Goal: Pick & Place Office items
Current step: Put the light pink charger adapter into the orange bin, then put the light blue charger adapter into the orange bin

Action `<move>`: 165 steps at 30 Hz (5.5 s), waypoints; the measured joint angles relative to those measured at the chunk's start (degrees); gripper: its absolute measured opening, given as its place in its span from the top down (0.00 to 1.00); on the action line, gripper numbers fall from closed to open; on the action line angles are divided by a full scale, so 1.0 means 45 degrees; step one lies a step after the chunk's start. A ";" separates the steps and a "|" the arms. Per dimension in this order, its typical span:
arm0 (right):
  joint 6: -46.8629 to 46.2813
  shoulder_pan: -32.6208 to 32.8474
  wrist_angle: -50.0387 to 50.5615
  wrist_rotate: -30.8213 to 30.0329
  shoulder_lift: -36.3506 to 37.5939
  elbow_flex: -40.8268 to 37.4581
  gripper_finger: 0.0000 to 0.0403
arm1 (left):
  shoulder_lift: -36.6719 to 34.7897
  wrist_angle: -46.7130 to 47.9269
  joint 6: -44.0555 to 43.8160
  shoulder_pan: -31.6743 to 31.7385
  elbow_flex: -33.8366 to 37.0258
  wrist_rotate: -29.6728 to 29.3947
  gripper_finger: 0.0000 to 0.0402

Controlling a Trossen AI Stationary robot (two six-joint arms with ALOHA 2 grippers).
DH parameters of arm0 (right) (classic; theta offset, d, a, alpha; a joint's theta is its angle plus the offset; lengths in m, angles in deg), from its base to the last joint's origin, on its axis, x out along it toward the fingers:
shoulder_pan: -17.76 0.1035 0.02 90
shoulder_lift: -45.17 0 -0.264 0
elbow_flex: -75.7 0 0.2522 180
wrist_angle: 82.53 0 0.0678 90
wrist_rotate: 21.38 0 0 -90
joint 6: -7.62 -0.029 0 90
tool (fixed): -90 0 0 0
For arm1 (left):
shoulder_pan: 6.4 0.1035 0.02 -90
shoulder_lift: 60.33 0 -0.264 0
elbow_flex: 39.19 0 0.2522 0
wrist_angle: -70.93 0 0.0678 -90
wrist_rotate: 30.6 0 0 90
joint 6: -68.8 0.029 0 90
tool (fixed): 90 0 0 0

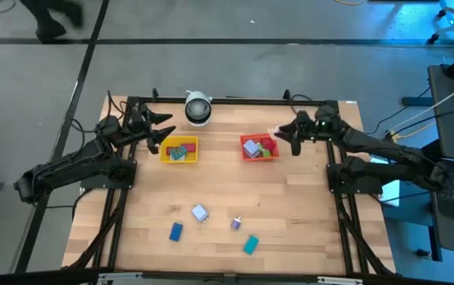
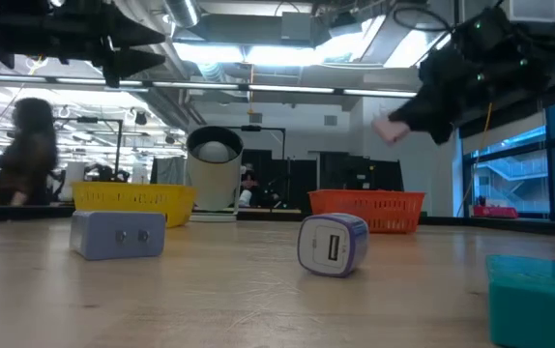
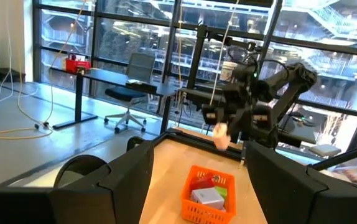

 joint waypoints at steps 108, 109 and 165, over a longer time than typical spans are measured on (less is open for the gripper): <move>-0.0284 0.5947 -0.1989 -0.0622 -0.6245 0.2470 0.46 | 1.6672 0.7912 0.8073 -1.1601 -0.8140 -0.1702 0.30; -0.0284 0.6012 -0.1989 -0.0687 -0.6246 0.2470 0.46 | 1.6695 0.7894 0.8022 -1.1562 -0.8140 -0.1680 0.30; 0.5940 0.8240 0.4434 -0.6924 -0.3907 0.7123 0.46 | 1.3738 -0.5308 -0.2529 -0.0908 -0.6057 1.2778 0.47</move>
